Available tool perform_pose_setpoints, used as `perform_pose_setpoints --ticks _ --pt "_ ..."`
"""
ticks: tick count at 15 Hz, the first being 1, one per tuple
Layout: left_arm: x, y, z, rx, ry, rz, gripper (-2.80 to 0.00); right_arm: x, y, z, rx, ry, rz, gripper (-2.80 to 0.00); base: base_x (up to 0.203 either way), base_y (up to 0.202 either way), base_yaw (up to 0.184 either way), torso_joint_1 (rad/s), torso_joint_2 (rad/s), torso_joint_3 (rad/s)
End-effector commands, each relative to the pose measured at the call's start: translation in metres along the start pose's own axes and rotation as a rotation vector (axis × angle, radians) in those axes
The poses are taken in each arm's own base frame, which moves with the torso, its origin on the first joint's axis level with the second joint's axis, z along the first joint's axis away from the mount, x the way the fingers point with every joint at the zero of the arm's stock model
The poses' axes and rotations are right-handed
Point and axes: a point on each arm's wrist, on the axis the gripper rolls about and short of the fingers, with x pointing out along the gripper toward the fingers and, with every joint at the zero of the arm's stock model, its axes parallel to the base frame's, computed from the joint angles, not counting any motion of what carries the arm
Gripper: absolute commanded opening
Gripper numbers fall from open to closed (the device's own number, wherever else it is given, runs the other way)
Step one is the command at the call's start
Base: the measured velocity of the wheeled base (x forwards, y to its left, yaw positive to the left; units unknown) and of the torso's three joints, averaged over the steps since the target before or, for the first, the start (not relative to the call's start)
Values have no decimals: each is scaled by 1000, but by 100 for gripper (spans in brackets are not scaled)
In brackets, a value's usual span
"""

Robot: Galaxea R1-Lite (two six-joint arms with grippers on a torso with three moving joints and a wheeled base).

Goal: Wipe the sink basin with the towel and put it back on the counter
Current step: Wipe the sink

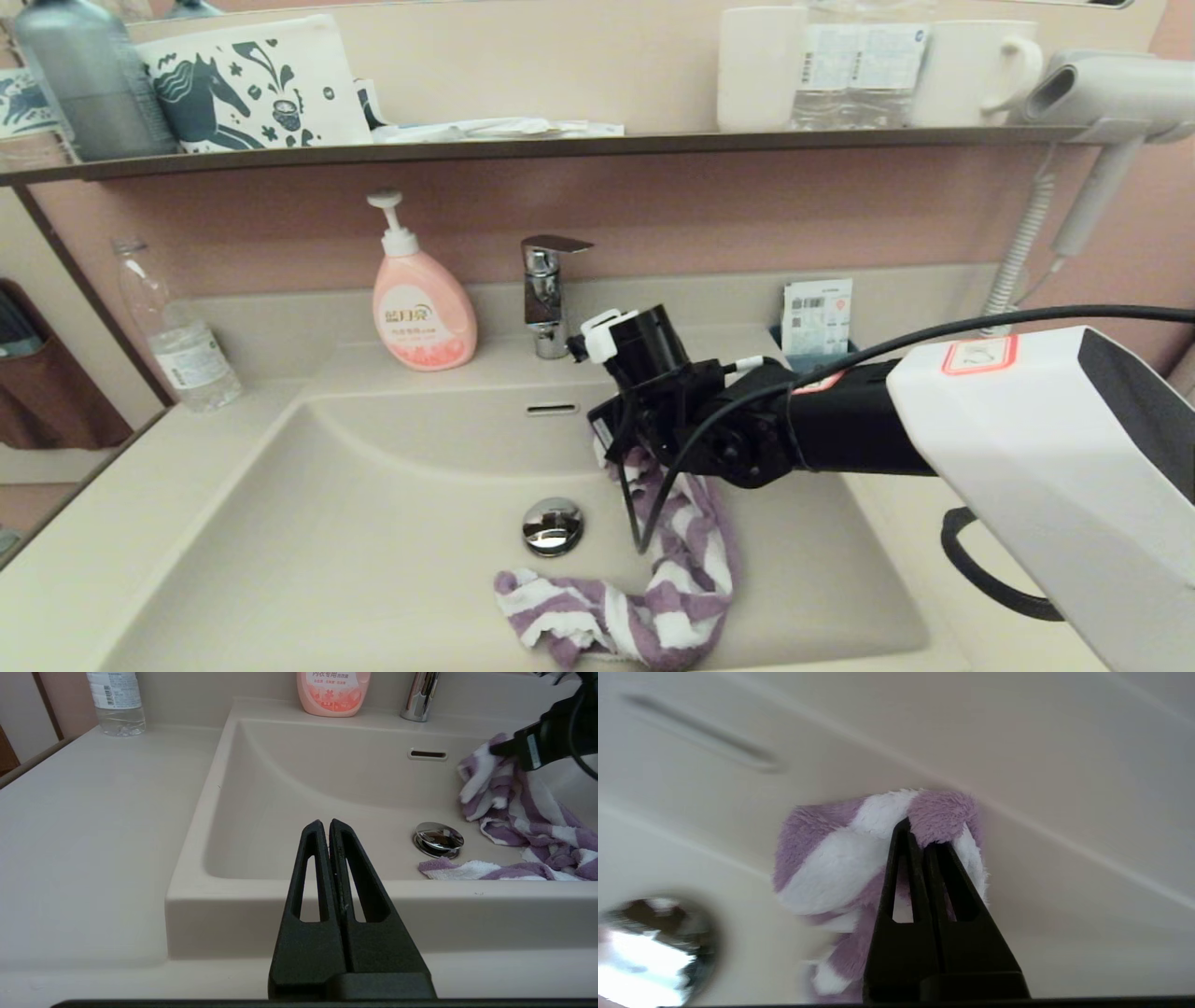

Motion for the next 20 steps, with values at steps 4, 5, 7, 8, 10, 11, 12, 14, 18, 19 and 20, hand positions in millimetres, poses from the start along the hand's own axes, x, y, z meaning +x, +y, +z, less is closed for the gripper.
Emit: perform_pose_setpoints --ticks 4,5,7,8,10,11,12,14,18,19,20 --pt "0 0 0 -1 -1 1 -280 -37 -62 4 35 29 -79 -280 0 0 0 0 0 0" --pt "0 0 0 -1 -1 1 -280 -43 -80 -3 40 65 -108 -280 0 0 0 0 0 0" --pt "0 0 0 -1 -1 1 -280 -64 -111 -10 51 113 -151 -280 0 0 0 0 0 0" --pt "0 0 0 -1 -1 1 -280 -81 -123 -10 49 137 -161 -280 0 0 0 0 0 0" --pt "0 0 0 -1 -1 1 -280 -123 -137 -13 6 249 -149 -280 0 0 0 0 0 0" --pt "0 0 0 -1 -1 1 -280 -147 -140 -17 -30 318 -128 -280 0 0 0 0 0 0" --pt "0 0 0 -1 -1 1 -280 -166 -140 -23 -75 400 -102 -280 0 0 0 0 0 0" --pt "0 0 0 -1 -1 1 -280 -192 -137 -40 -175 587 -55 -280 0 0 0 0 0 0" --pt "0 0 0 -1 -1 1 -280 -216 -114 -54 -270 748 11 -280 0 0 0 0 0 0" --pt "0 0 0 -1 -1 1 -280 -218 -107 -55 -294 765 37 -280 0 0 0 0 0 0" --pt "0 0 0 -1 -1 1 -280 -220 -101 -55 -301 767 77 -280 0 0 0 0 0 0"
